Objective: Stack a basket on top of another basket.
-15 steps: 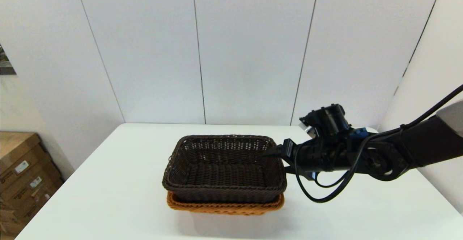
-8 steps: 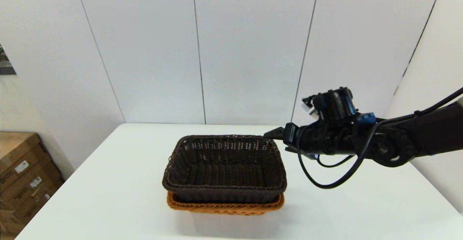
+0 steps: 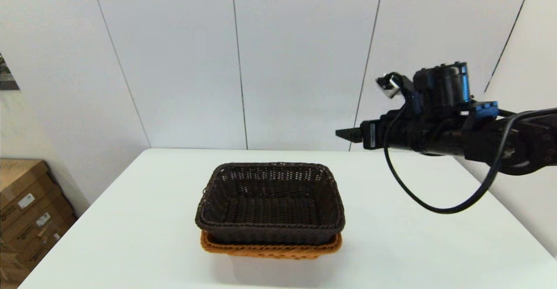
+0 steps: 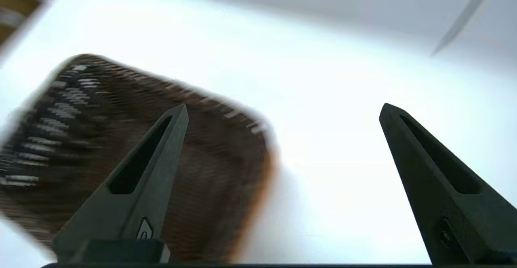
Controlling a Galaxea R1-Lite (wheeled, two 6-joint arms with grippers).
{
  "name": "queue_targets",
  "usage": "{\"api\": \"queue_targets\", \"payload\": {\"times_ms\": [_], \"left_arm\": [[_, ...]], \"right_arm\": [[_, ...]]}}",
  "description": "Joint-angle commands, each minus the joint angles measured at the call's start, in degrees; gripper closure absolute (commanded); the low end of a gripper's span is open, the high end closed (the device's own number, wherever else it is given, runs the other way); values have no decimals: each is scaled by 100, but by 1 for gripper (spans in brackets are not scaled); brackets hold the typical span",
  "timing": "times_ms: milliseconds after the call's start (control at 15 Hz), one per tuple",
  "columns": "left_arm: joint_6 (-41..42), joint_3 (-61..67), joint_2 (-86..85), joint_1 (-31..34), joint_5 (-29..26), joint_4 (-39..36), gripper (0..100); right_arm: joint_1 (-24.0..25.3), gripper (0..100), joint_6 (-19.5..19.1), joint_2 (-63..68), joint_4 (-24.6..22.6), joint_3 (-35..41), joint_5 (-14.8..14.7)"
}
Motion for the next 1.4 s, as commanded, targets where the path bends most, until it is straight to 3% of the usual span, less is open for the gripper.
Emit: {"api": "queue_targets", "payload": {"times_ms": [67,333,733,1267,1400], "left_arm": [[4,0,7,-5,0,0,0],[4,0,7,-5,0,0,0],[48,0,7,4,0,9,0],[75,0,7,-5,-9,9,0],[83,0,7,-5,-9,9,0]], "right_arm": [[-49,0,-636,-1133,110,558,-134],[-111,0,-618,-2249,137,1340,-301],[-234,0,-600,-4358,137,2773,-310],[-1675,0,-618,-7171,181,4443,-406],[-1851,0,-600,-8076,682,4724,-424]]}}
